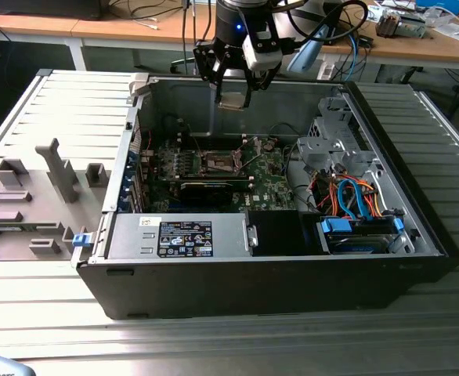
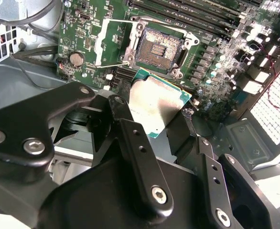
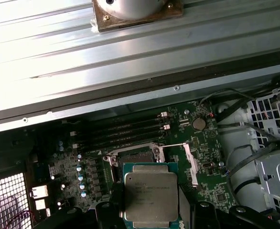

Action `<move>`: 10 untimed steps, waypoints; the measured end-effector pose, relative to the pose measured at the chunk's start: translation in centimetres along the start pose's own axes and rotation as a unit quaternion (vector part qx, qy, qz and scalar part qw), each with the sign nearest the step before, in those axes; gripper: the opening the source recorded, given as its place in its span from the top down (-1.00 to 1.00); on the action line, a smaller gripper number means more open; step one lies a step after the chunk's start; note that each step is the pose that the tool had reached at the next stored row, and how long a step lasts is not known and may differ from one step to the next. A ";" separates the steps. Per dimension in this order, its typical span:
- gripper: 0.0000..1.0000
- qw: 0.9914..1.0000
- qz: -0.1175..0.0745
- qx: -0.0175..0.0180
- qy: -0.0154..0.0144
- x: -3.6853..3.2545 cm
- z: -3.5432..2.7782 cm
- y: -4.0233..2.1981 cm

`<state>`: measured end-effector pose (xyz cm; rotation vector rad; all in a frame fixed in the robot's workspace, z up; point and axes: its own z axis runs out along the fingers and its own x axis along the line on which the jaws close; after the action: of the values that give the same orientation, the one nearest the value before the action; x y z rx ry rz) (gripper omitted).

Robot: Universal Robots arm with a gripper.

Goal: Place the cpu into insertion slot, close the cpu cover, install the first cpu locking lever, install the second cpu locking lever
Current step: 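Place the cpu into insertion slot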

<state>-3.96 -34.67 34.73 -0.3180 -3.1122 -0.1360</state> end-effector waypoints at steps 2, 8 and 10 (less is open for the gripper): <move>-0.09 1.000 0.001 0.000 0.000 0.00 0.00 0.00; -0.09 1.000 0.002 0.000 0.000 0.00 0.00 0.00; -0.09 1.000 0.003 0.000 0.000 0.00 0.00 0.00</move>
<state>-3.96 -34.67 34.73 -0.3259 -3.1116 -0.1360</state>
